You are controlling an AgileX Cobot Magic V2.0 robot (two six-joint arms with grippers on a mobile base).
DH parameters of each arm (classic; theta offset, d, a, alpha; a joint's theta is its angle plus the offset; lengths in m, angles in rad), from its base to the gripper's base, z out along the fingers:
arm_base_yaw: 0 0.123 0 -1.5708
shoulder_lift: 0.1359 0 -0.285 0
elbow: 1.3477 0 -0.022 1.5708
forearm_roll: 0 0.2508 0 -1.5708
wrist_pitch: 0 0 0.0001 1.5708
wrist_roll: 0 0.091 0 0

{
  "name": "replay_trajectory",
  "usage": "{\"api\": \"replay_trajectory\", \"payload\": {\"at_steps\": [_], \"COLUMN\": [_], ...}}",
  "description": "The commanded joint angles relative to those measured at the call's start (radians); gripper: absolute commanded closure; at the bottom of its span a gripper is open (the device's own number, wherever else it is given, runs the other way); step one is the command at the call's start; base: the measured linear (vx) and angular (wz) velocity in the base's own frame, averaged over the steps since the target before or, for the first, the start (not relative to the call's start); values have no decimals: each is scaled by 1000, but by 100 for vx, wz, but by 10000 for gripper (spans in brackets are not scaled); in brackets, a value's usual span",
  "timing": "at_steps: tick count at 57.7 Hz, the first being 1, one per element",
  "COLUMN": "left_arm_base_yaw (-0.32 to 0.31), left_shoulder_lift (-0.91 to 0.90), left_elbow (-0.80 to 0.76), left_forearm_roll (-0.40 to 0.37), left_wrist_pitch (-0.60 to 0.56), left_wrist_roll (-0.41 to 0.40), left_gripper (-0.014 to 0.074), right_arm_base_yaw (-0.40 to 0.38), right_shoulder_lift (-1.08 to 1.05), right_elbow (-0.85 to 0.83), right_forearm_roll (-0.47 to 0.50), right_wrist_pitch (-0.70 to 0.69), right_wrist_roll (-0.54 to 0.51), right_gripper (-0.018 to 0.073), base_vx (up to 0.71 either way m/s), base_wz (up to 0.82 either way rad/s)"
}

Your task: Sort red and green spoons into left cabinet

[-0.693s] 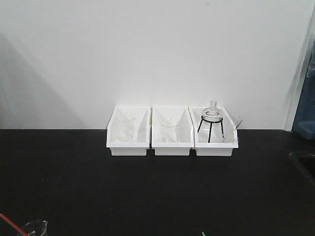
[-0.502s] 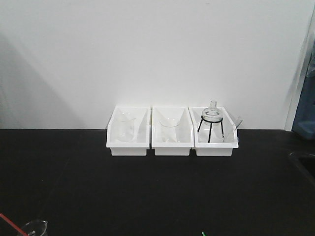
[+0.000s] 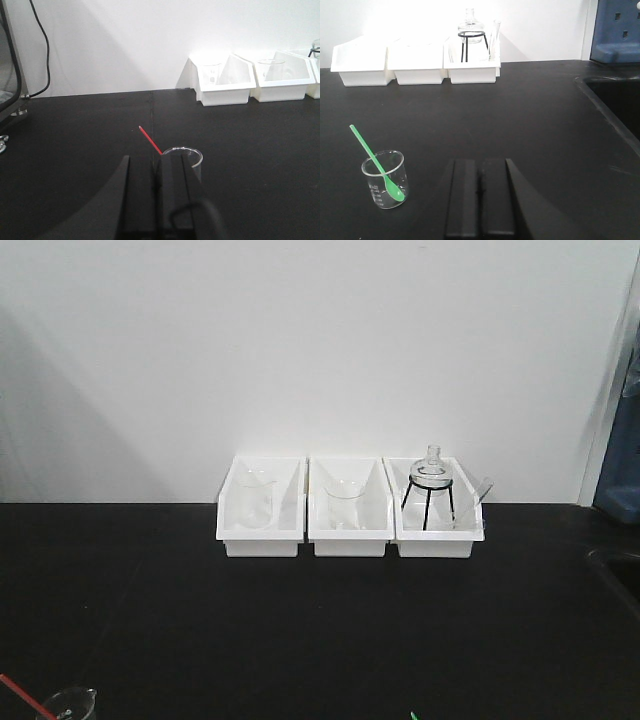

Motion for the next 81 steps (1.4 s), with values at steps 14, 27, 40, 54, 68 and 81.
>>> {"api": "replay_trajectory", "payload": {"at_steps": [14, 27, 40, 54, 68, 81], "left_arm_base_yaw": [-8, -8, -8, -8, -8, -8], "left_shoulder_lift": [-19, -19, -19, -14, 194, 489], "left_elbow": [17, 16, 6, -140, -478, -714], "left_forearm_roll": [-10, -10, -12, -43, -36, -44], "left_wrist_pitch": [-80, -124, -313, -242, 47, 155], "left_wrist_roll": [-5, -5, -6, -7, 48, 48], "left_gripper": [597, 597, 597, 597, 597, 597], "right_arm_base_yaw": [-5, -5, -5, -5, -5, -5], "right_shoulder_lift": [-12, -12, -12, -2, 262, 625], "right_elbow": [7, 7, 3, -127, -457, -717], "right_forearm_roll": [-14, -14, -16, -13, -48, -40], "right_wrist_pitch": [-91, -103, -293, -328, -186, -195], "right_wrist_roll": [-10, -10, -10, -6, -73, -53], "right_gripper": [559, 559, 559, 559, 559, 559], "base_vx": [0, 0, 0, 0, 0, 0], "base_wz": [0, 0, 0, 0, 0, 0]}}
